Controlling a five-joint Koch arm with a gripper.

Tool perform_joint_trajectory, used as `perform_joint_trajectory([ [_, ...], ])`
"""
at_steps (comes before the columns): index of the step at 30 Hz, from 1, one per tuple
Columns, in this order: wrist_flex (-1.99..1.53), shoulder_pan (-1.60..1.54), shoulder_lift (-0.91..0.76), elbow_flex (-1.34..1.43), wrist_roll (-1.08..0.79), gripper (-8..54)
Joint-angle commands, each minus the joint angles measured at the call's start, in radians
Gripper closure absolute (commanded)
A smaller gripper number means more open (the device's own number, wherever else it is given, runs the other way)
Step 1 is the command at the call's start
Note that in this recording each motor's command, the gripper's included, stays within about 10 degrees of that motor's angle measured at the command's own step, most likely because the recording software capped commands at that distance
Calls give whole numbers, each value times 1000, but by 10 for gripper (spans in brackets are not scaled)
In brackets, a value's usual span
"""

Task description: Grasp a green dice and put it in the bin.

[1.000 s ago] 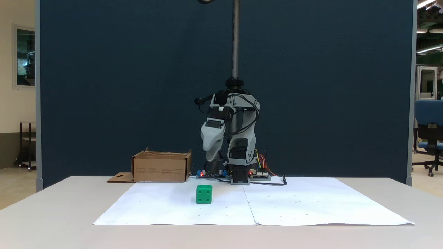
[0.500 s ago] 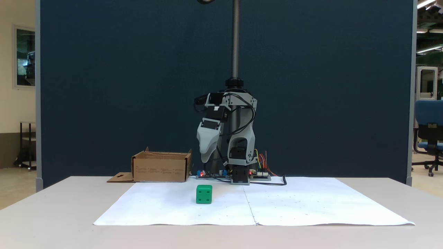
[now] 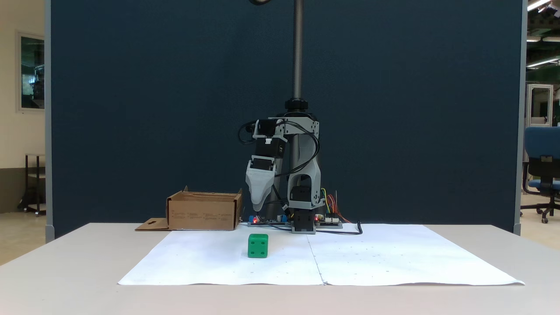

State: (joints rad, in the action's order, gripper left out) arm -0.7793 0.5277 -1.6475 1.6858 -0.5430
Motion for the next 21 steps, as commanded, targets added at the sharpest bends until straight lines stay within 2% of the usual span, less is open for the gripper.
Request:
perform_joint_trajectory([
  [1, -60, 8, -5, -49, -46, 32],
  [6, -104, 6, 18, -49, -12, 31],
  [17, -81, -37, 66, -60, 241, 29],
  [21, -74, -48, 95, -64, 272, 29],
])
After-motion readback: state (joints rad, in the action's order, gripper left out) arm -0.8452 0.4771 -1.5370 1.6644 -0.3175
